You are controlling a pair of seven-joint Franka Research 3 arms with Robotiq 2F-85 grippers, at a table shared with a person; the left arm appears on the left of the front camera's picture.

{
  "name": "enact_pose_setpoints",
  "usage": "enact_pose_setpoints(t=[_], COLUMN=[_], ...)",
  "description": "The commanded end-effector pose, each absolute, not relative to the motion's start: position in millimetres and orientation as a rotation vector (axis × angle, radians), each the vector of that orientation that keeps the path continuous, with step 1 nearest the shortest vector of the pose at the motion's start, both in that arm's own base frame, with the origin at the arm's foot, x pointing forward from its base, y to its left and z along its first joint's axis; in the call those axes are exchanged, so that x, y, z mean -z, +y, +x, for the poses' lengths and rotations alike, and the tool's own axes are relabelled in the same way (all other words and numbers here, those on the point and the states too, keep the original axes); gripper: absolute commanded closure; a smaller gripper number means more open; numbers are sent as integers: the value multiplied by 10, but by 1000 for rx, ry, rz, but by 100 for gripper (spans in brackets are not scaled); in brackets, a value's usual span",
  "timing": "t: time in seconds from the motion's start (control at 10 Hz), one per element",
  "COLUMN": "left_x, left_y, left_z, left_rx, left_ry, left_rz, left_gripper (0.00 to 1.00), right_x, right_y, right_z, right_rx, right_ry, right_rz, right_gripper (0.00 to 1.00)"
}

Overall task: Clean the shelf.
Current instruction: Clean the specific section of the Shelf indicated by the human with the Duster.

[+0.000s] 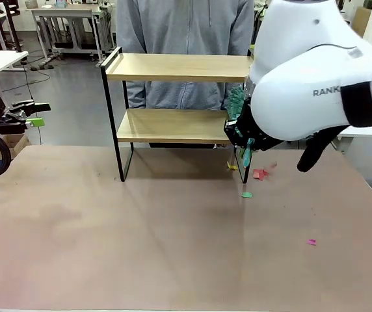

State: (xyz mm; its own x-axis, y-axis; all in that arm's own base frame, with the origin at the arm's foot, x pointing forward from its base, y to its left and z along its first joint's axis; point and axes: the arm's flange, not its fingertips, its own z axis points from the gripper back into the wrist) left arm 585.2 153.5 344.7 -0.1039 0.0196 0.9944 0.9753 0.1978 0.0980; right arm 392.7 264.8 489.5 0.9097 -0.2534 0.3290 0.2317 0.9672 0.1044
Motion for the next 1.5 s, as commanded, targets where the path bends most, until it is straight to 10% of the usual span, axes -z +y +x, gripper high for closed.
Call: enact_pose_setpoints(t=[0.0,1.4], left_x=[-3475,-3475], left_y=[1522,1522], left_z=[5836,5836], left_rx=[1126,1126], left_ry=[-1400,-1400], left_rz=[-1023,-1023], left_gripper=[0,0], right_x=[-4811,-5588], right_y=[2655,1731], right_z=[3987,3281], right_rx=[287,-468], right_ry=[-323,-296], right_rz=[63,441], right_gripper=[87,87])
